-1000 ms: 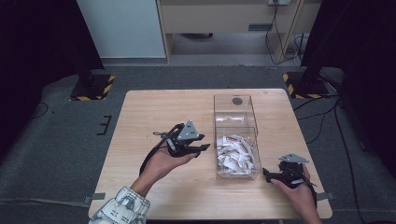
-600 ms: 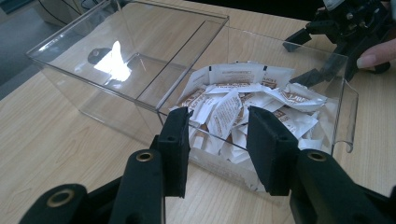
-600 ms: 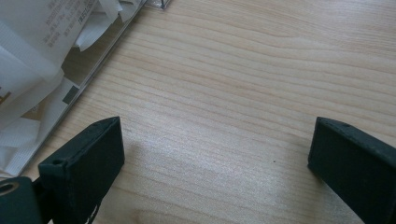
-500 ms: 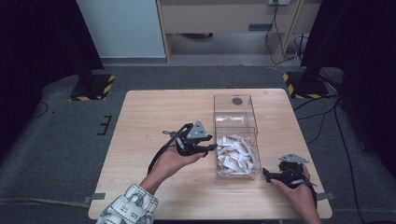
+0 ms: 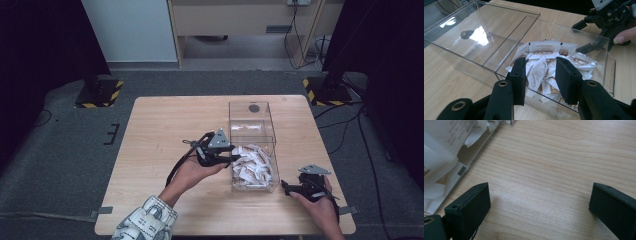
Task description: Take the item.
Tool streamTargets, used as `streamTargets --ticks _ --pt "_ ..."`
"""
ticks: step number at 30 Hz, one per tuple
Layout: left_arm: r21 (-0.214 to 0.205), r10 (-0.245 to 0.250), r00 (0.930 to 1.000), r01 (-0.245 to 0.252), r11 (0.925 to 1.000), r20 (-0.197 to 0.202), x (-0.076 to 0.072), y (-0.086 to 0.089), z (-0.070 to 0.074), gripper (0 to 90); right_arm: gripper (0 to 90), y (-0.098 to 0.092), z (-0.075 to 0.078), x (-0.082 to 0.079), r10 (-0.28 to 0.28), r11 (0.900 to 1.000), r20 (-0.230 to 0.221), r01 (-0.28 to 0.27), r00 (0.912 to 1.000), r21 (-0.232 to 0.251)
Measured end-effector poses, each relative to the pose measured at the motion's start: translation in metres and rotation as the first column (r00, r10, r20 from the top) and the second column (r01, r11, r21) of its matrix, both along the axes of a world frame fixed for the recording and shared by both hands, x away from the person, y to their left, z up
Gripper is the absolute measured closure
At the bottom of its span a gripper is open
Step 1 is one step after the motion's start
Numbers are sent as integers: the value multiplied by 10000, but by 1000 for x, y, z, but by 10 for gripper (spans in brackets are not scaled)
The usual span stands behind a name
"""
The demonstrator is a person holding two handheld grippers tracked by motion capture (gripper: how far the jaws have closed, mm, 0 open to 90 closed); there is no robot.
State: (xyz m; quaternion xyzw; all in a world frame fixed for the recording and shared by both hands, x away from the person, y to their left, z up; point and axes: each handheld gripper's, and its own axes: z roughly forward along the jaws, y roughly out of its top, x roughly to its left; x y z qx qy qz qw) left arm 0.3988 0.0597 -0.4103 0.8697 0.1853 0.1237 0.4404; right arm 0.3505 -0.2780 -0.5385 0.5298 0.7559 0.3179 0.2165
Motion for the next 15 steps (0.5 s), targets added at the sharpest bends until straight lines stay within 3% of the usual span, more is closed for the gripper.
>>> streamTargets --ticks 15 --pt "37 -115 9994 114 9999 321 -2 -15 5 641 38 0 0 0 3 10000 -5 -3 10000 1"
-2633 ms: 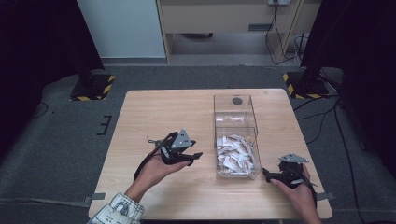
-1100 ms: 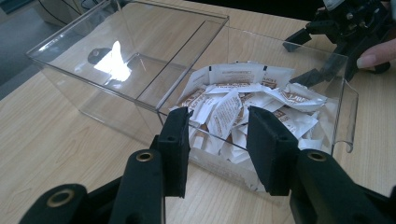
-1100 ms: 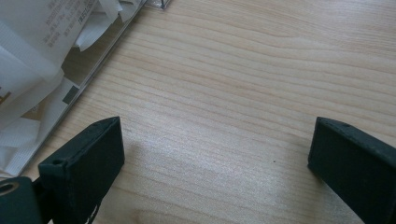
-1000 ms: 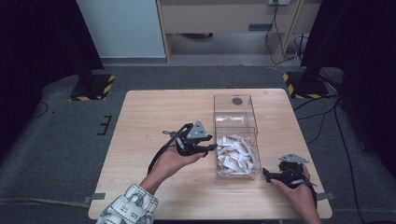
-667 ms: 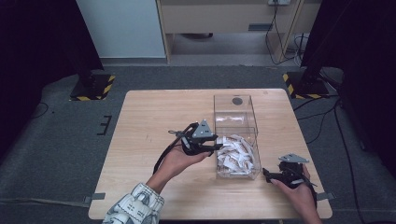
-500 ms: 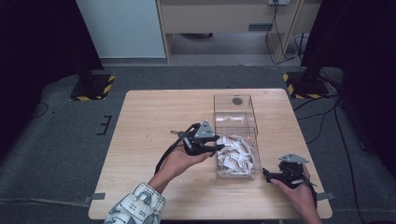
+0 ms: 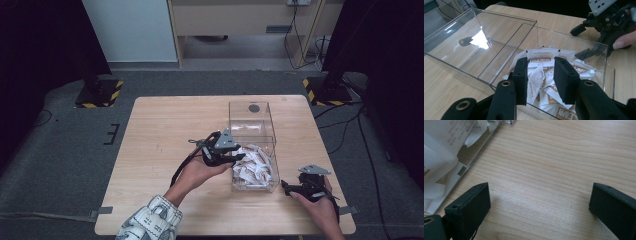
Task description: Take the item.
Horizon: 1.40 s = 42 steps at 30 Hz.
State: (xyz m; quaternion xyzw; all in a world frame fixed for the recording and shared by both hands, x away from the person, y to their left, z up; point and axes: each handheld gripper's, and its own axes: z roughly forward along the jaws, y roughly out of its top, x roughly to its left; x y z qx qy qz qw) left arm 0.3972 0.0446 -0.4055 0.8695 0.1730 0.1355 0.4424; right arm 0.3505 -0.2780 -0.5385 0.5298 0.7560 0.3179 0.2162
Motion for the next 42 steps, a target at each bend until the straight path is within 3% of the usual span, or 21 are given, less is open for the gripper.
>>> streamTargets --ticks 42 --pt "401 -69 9996 80 9992 -268 17 -25 -19 635 38 0 0 0 16 10000 13 -16 10000 0"
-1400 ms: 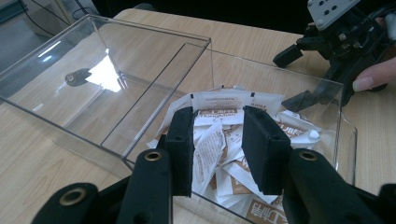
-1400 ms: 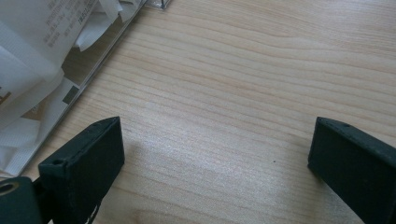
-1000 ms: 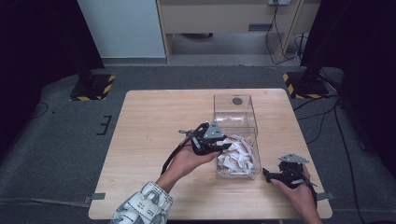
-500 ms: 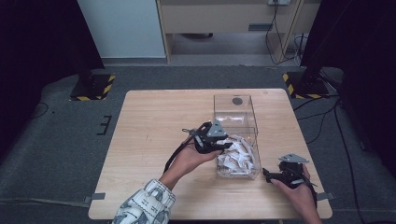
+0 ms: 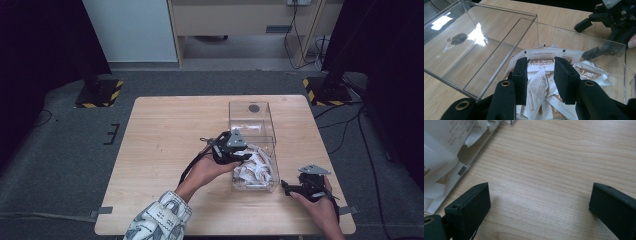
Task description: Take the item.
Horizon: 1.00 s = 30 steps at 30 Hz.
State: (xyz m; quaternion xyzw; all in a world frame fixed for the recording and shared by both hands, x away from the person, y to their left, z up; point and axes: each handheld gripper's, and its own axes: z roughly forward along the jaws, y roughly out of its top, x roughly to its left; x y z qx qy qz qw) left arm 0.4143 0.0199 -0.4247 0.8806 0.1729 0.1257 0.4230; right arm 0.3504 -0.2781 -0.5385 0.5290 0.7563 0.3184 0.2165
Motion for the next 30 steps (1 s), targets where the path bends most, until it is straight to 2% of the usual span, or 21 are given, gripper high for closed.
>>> streamTargets --ticks 14,30 --pt "308 -108 9998 114 9995 -178 -1 -1 -7 629 38 0 0 0 4 10000 0 -4 10000 -2" --pt "1109 -259 9990 297 9934 -352 1 -6 -21 613 38 0 0 0 2 10000 3 -2 10000 -4"
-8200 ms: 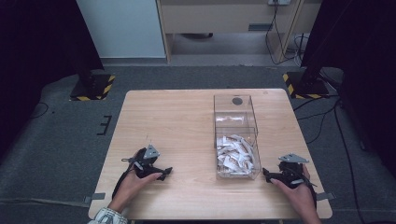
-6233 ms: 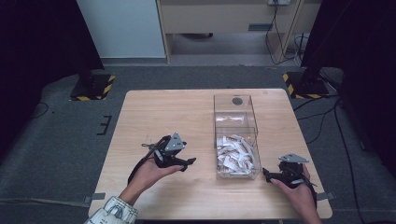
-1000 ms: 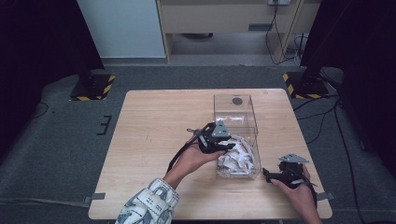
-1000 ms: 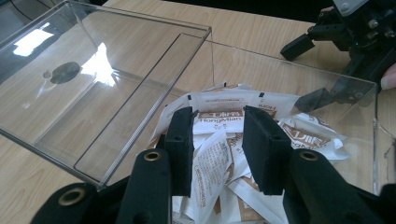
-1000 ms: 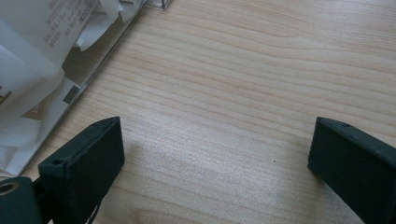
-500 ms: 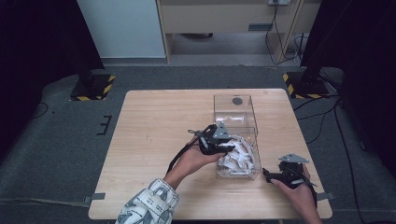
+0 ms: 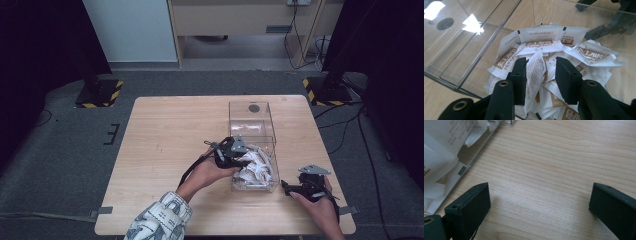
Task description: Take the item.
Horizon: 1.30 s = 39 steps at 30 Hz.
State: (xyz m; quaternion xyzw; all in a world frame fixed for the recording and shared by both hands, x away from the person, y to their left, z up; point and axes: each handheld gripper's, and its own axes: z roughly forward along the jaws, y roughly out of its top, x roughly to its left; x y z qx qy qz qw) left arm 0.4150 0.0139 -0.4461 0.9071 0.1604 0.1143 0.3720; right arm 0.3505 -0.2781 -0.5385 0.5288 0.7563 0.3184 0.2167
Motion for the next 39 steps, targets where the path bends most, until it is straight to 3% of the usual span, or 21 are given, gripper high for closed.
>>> streamTargets --ticks 16,25,39 --pt "275 -82 9999 86 9996 -128 1 -3 -5 632 38 0 0 0 3 10000 -1 -3 10000 1" --pt "490 -35 9997 46 9988 -232 1 -6 -7 741 38 0 0 0 9 10000 0 -9 10000 5" --pt "60 -145 9999 145 9999 23 -1 -5 0 876 38 0 0 0 12 10000 0 -12 10000 5"
